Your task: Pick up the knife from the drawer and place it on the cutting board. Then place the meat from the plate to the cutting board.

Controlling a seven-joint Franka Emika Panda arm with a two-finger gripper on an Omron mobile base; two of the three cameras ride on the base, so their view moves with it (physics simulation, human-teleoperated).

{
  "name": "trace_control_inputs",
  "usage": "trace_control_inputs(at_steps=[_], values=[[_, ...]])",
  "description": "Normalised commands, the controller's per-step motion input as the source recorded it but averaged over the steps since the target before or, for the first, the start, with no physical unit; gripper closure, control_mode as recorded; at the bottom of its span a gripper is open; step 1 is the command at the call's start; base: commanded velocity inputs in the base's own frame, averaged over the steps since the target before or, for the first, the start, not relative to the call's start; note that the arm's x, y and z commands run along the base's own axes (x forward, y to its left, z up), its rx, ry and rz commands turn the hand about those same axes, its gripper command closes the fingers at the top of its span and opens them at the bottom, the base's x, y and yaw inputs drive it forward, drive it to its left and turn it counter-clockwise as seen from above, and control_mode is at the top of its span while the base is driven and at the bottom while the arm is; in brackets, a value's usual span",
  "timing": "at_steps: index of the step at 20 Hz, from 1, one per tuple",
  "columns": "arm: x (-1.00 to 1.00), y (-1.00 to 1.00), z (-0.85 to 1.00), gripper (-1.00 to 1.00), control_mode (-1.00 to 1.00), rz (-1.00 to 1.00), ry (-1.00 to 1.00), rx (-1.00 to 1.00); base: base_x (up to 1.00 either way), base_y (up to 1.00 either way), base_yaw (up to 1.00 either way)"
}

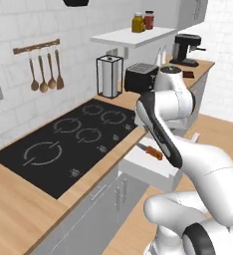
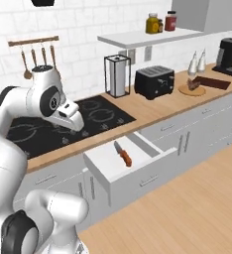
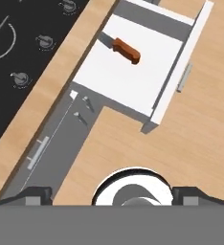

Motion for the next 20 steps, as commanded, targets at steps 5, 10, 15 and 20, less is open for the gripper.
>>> trace_control_inputs(at_steps=[5,10,15,20], values=[[0.19,-0.01,-0.30,-1.00,-1.00,-0.08,0.13,0.00,0.05,0.03,-0.15],[0.86,-0.32,-1.00,-1.00,-1.00,-0.16,0.50,0.00,0.00,0.00,0.00],[1.00,-0.52,-0.86,-1.00,-1.00,-0.05,0.31,0.00,0.00,0.00,0.00],[1.00,-0.66,-0.66,-1.00,-1.00,0.12,0.15,0.00,0.00,0.00,0.00]])
